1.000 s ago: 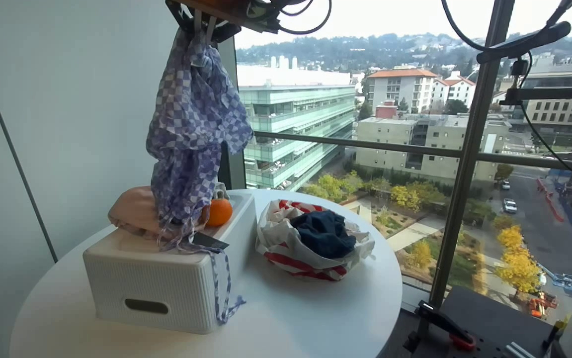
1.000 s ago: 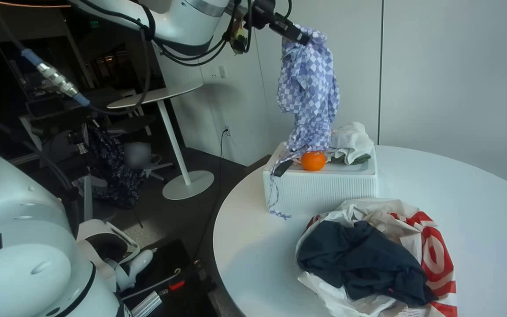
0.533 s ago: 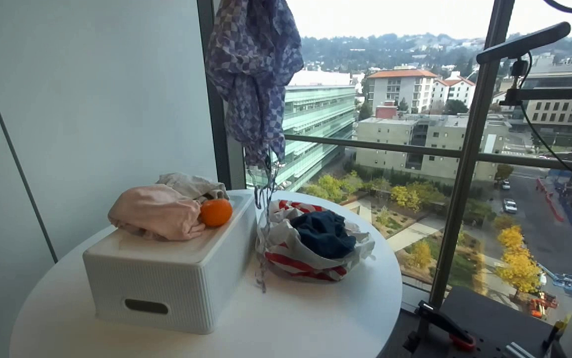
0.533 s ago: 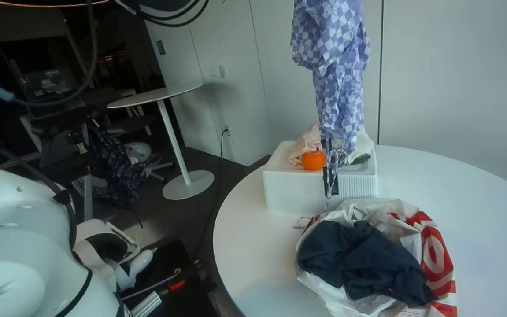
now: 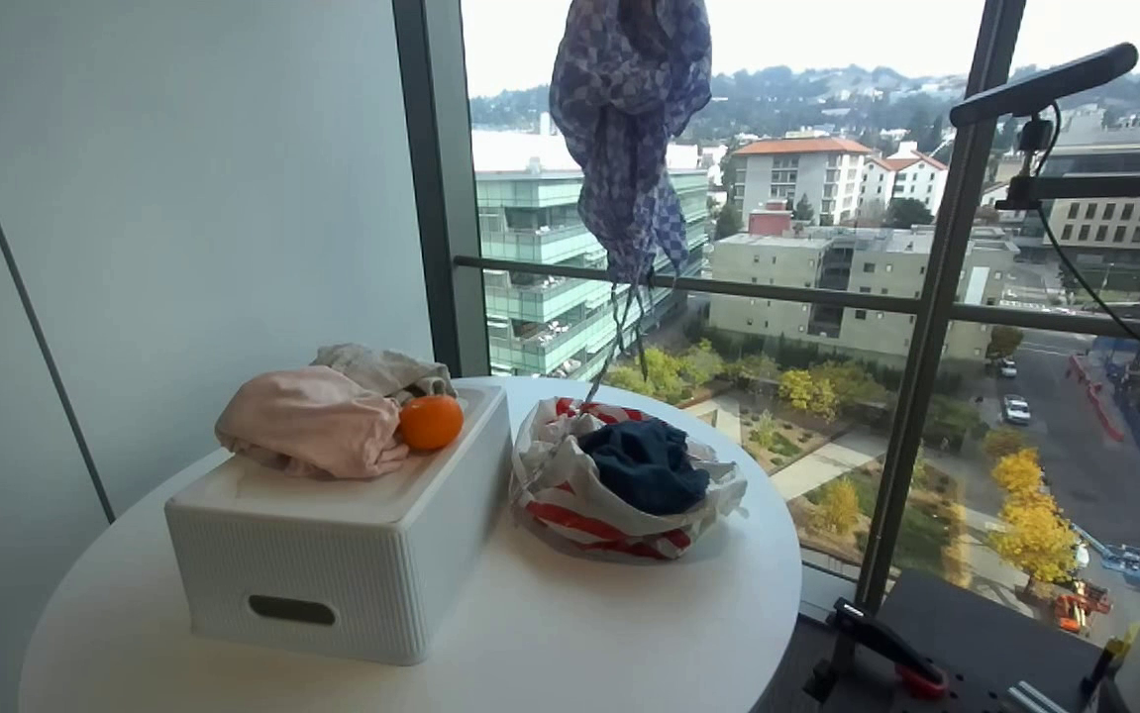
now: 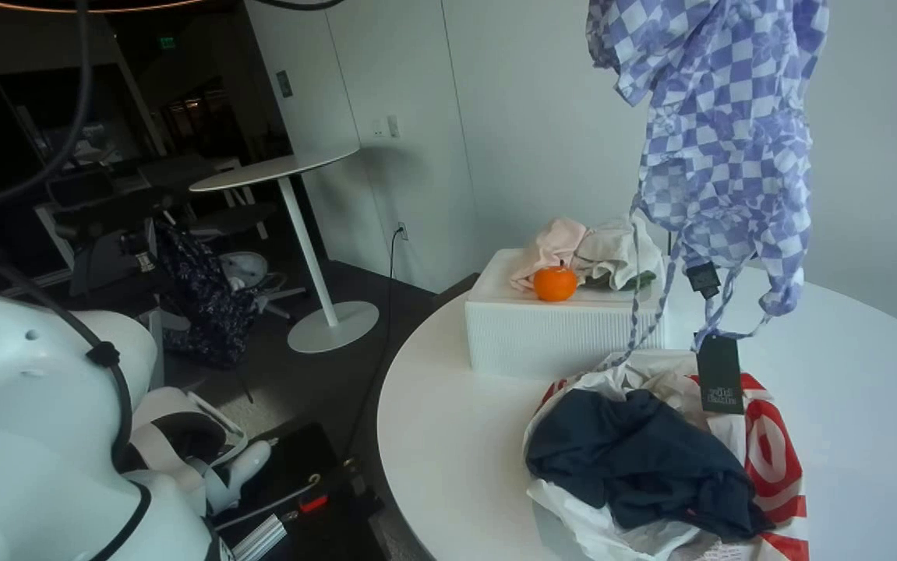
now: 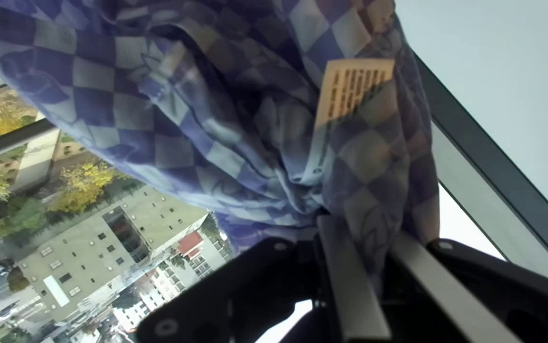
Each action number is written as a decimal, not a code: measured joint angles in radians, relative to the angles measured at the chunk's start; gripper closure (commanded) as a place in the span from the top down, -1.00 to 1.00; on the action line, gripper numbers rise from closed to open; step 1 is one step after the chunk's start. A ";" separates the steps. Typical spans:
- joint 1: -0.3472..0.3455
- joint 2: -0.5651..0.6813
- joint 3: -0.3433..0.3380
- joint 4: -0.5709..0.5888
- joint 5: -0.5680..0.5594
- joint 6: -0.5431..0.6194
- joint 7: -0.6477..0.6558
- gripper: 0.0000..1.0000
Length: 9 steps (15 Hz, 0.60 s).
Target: Place some of the clothes in the plastic bag
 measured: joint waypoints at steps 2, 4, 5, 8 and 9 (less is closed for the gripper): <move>-0.040 -0.001 0.000 -0.008 -0.003 0.002 0.040 -0.91; -0.064 -0.007 -0.001 -0.013 -0.005 0.003 0.060 -0.91; -0.066 -0.010 -0.004 -0.016 -0.005 0.003 0.060 -0.91; -0.066 -0.009 -0.004 -0.052 -0.005 0.003 0.060 -0.91; -0.064 -0.005 -0.003 -0.072 -0.005 0.004 0.060 -0.91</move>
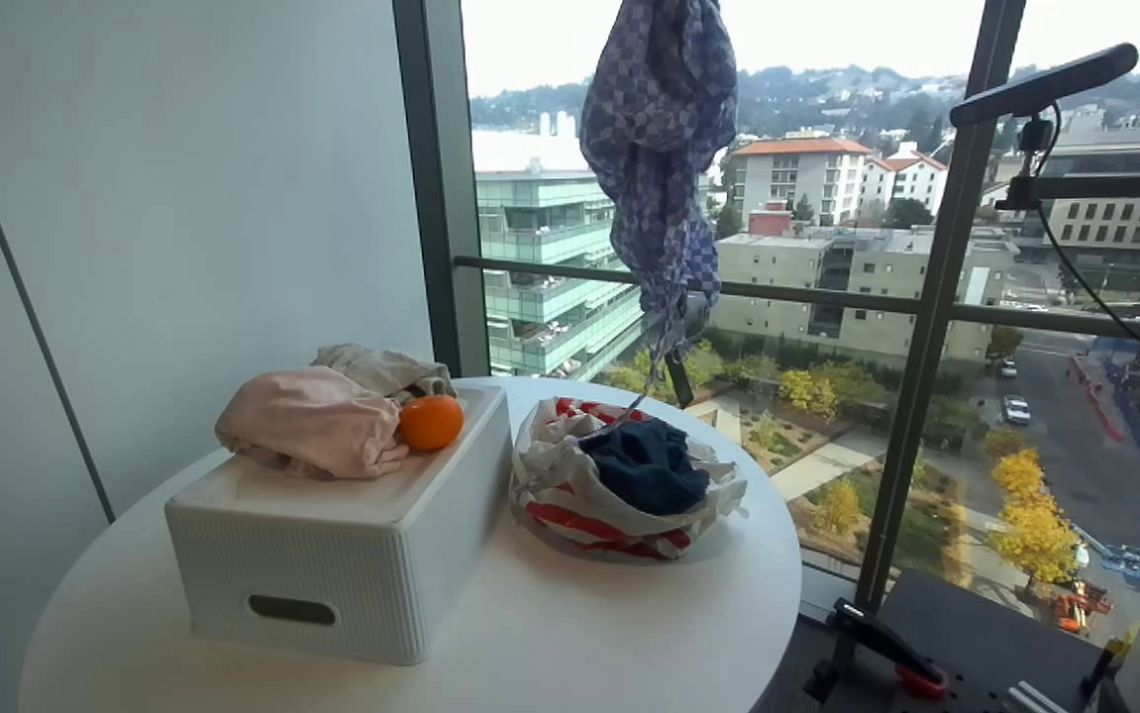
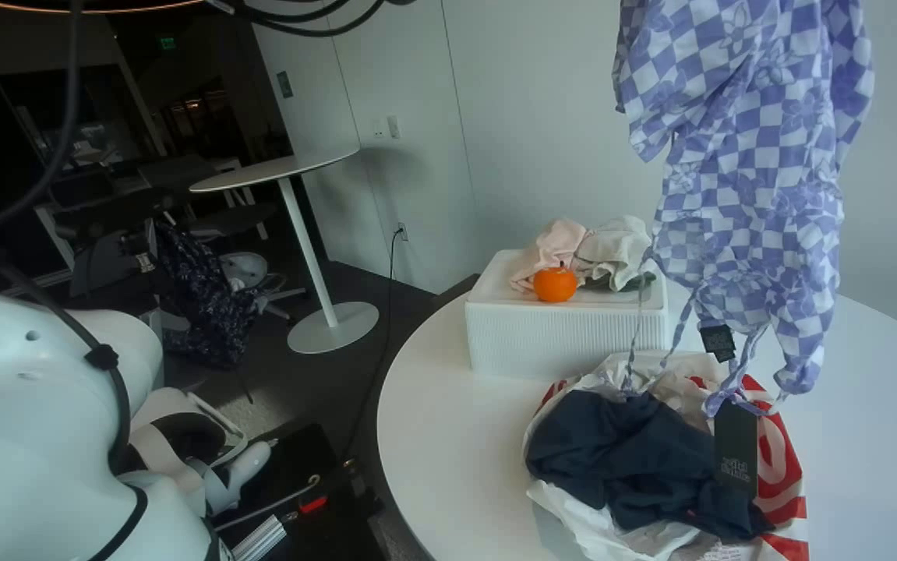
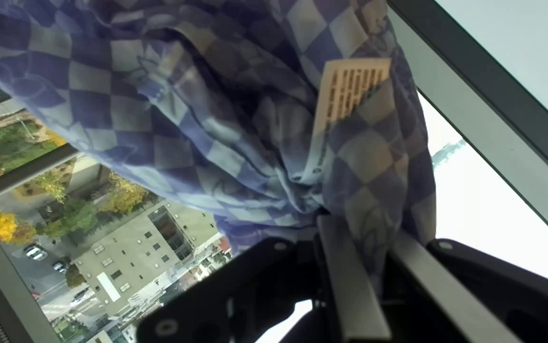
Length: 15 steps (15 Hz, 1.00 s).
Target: Place some of the clothes in the plastic bag
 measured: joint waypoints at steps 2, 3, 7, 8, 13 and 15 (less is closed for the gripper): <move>0.005 0.014 0.000 -0.045 0.000 0.003 0.000 -0.91; 0.009 0.025 0.000 -0.069 0.001 0.005 0.000 -0.91; 0.023 0.075 -0.001 -0.147 0.003 0.013 -0.001 -0.91; 0.026 0.085 -0.003 -0.163 0.004 0.013 -0.001 -0.91; 0.043 0.065 -0.014 -0.242 0.004 0.021 -0.022 -0.91; 0.062 0.051 -0.018 -0.285 0.017 0.021 -0.057 -0.91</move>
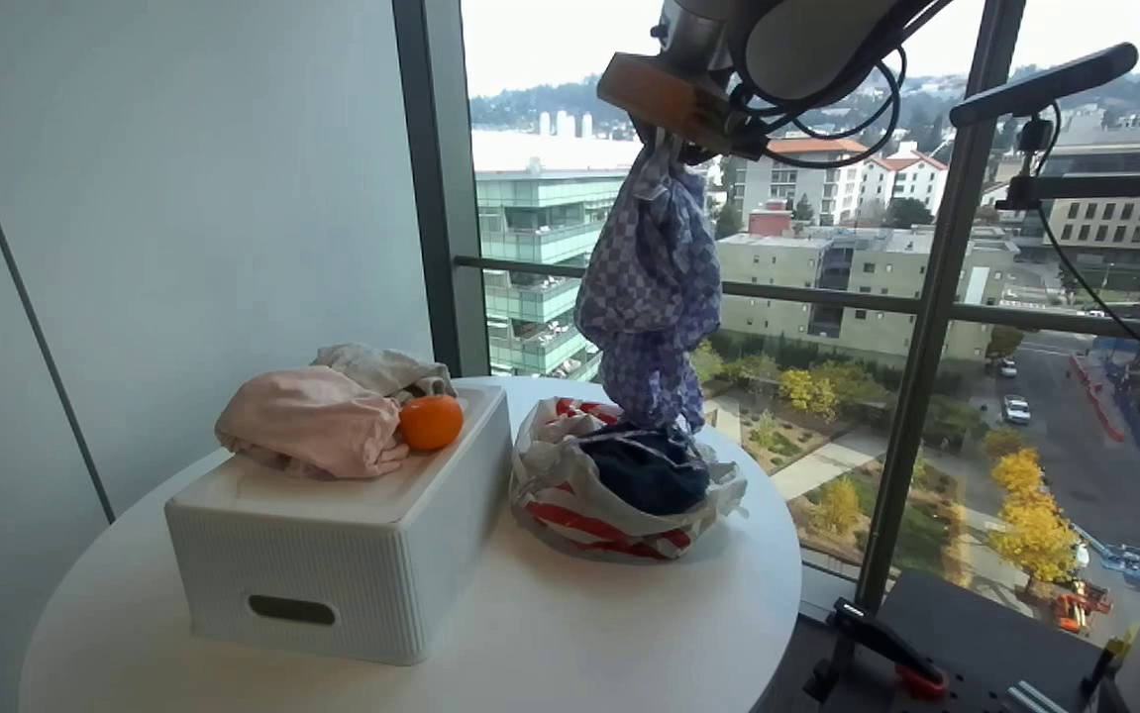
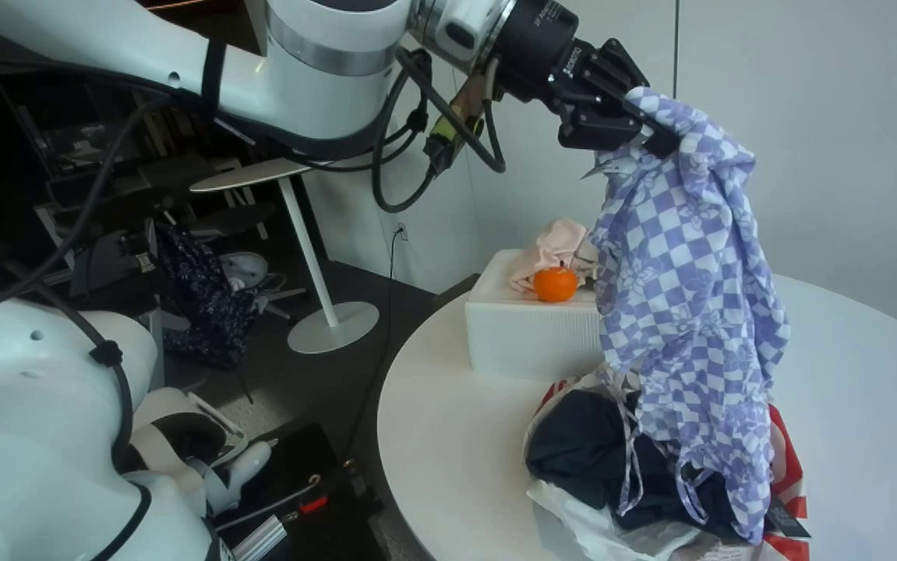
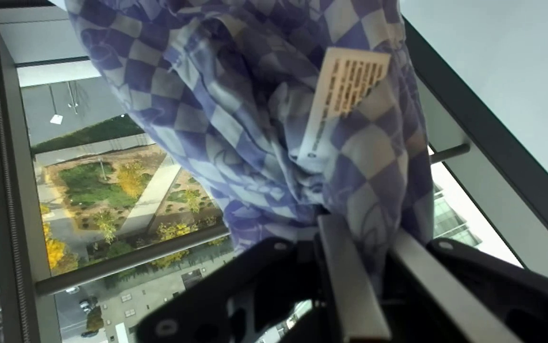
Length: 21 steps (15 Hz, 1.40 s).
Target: Place some of the clothes in the plastic bag
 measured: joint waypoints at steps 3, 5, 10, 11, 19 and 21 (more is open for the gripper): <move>0.032 0.004 -0.001 -0.059 0.020 0.003 -0.053 -0.91; 0.046 0.024 0.001 -0.086 0.034 0.003 -0.079 -0.91; 0.034 0.145 0.042 -0.078 0.002 -0.003 -0.074 -0.91; 0.026 0.176 0.054 -0.065 -0.028 -0.007 -0.059 -0.91; -0.025 0.467 0.088 0.053 -0.266 -0.061 0.045 -0.88; -0.030 0.535 0.080 0.071 -0.267 -0.046 0.042 -0.88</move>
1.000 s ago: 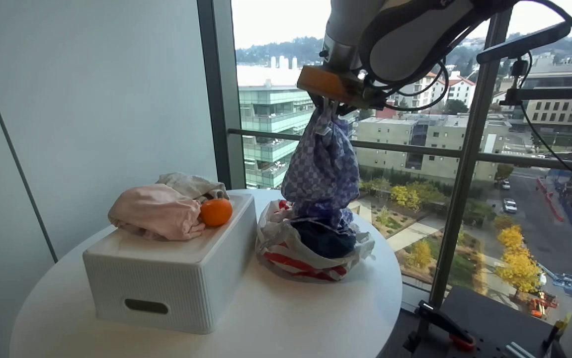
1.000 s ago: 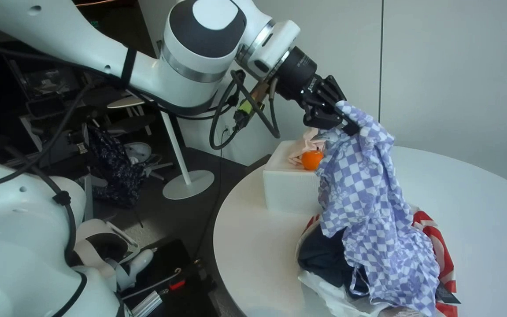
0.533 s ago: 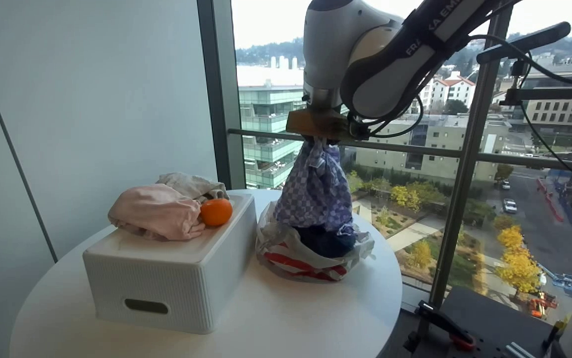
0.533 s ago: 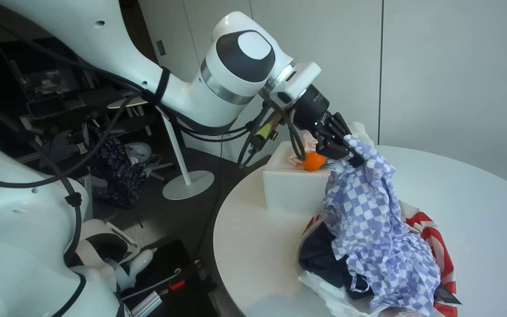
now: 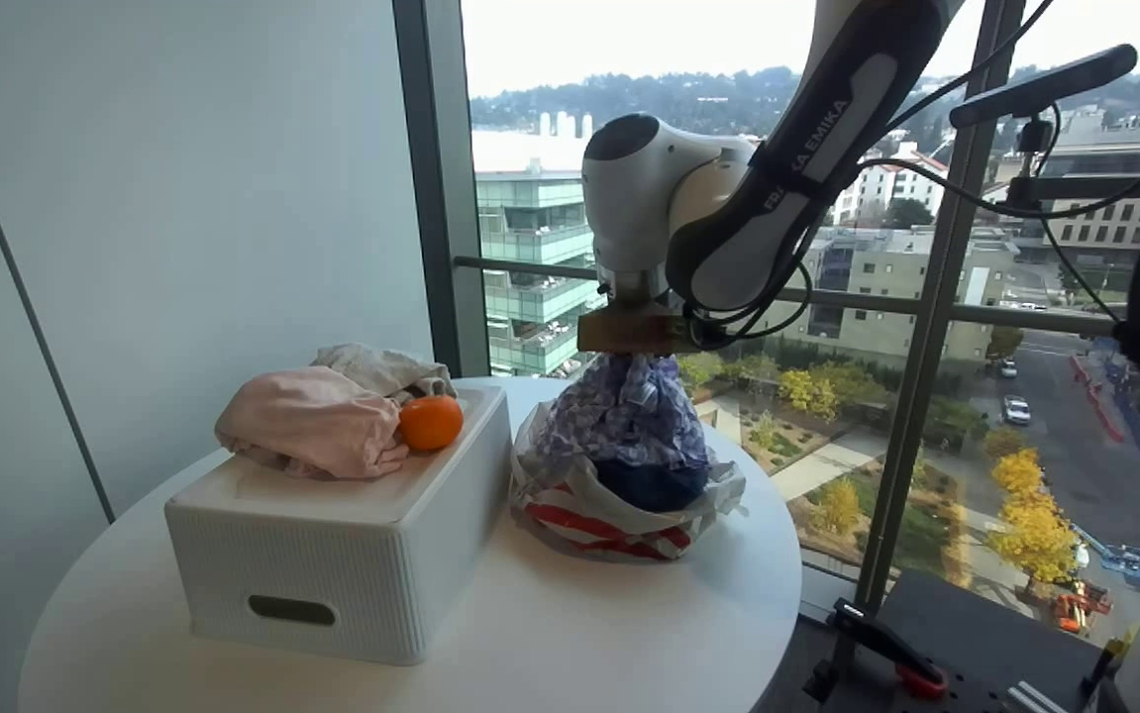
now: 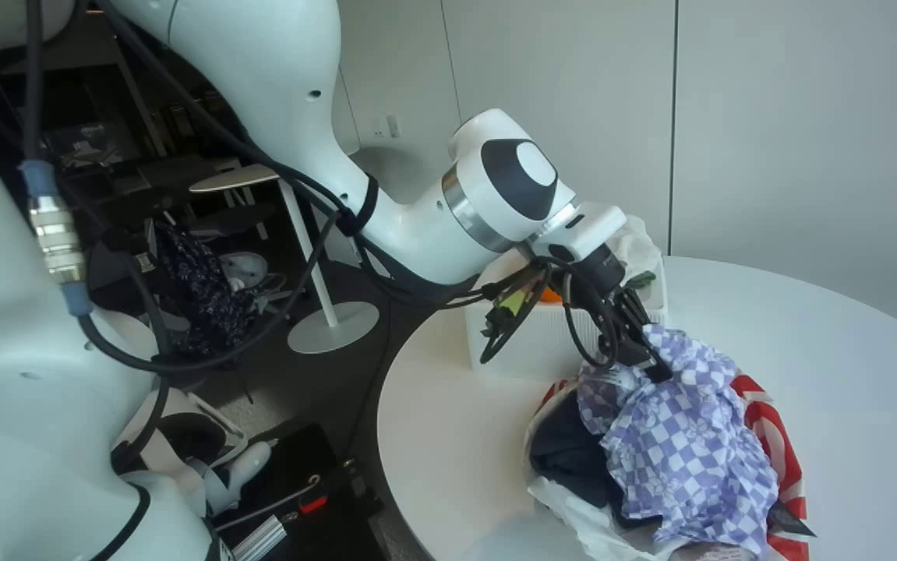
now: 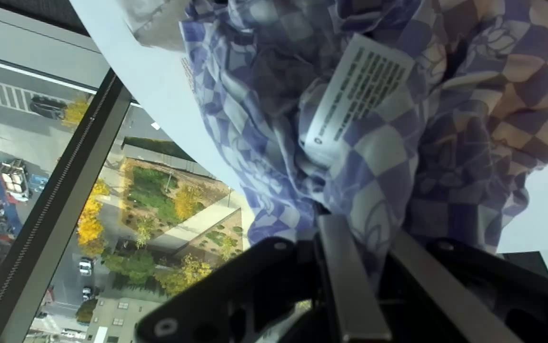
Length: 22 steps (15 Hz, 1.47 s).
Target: Place some of the clothes in the plastic bag
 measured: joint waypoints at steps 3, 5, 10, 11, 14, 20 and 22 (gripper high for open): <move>-0.001 0.093 -0.004 0.033 -0.001 0.028 -0.002 -0.87; -0.001 0.155 -0.003 0.060 -0.011 0.046 -0.002 -0.87; 0.000 0.332 -0.004 0.122 -0.016 0.068 -0.002 -0.86; -0.001 0.366 -0.004 0.132 -0.016 0.077 -0.002 -0.86; -0.003 0.428 -0.003 0.165 -0.015 0.089 -0.003 -0.17; 0.096 0.356 -0.089 0.154 0.105 0.100 -0.124 0.72; 0.151 0.297 -0.133 0.140 0.144 0.092 -0.166 0.99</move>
